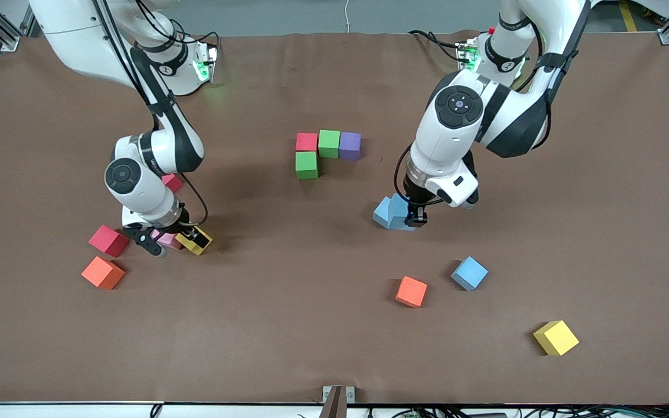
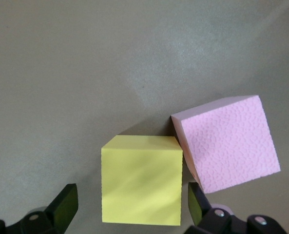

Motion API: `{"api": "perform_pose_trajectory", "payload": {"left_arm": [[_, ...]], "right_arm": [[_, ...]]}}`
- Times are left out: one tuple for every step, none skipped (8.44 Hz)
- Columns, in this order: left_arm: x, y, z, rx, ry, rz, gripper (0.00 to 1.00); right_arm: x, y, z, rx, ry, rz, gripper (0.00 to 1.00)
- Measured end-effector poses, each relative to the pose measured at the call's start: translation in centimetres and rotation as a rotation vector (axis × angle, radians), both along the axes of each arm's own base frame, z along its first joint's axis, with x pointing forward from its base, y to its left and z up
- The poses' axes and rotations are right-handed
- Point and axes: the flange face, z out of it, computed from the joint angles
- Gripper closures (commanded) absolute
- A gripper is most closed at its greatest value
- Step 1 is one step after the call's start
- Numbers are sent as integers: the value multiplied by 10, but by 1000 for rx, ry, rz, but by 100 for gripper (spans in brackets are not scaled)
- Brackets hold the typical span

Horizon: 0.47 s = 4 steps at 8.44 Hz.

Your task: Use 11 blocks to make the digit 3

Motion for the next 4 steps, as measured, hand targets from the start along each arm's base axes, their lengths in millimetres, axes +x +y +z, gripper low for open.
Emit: {"api": "perform_pose_trajectory", "payload": {"left_arm": [[2,3,0,1,0,6,71],[5,7,0,2,0,14,71],[7,12,-1,6,6,21,71],[6,17,-4,22,29,26,71]], "right_arm": [[-1,1,-2,0,4,0,1],[-2,2,-5,-1,9,-1,11],[-3,2,-10,-1,8,0,43],[-3,2,-17,-1,3,0,65]]}}
